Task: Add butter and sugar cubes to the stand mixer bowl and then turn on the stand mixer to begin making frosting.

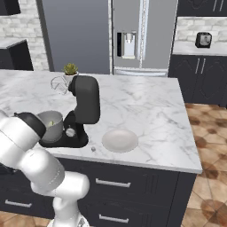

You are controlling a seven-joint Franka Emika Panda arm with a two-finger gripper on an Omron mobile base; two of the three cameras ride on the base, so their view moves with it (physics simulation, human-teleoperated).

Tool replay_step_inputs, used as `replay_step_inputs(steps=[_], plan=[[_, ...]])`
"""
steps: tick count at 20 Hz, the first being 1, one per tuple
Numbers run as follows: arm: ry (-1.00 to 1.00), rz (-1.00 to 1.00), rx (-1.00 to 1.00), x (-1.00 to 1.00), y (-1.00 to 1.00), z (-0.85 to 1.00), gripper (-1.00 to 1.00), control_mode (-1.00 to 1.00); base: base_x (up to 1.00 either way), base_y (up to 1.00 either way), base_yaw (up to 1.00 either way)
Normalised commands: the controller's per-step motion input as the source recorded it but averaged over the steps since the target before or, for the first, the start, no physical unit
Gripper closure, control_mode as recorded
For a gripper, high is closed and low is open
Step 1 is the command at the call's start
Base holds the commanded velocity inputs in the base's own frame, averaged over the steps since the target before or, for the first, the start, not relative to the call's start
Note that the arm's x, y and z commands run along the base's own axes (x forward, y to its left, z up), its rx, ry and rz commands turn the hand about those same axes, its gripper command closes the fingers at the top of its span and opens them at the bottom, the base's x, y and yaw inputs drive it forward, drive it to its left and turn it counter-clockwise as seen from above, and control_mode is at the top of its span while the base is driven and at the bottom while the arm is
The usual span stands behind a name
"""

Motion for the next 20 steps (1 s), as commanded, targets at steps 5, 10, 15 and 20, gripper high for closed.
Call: replay_step_inputs(steps=[5,10,15,20], plan=[[0.03,0.0,-0.03,0.26,0.27,-0.22,-1.0,-1.0,0.0,0.0,0.0],[0.02,0.0,-0.03,0.33,0.28,-0.19,-1.0,-1.0,0.0,0.0,0.0],[0.01,0.0,-0.04,0.33,0.2,-0.24,-1.0,-1.0,0.0,0.0,0.0],[0.0,0.0,-0.04,0.27,0.17,-0.25,-1.0,-1.0,0.0,0.0,0.0]])
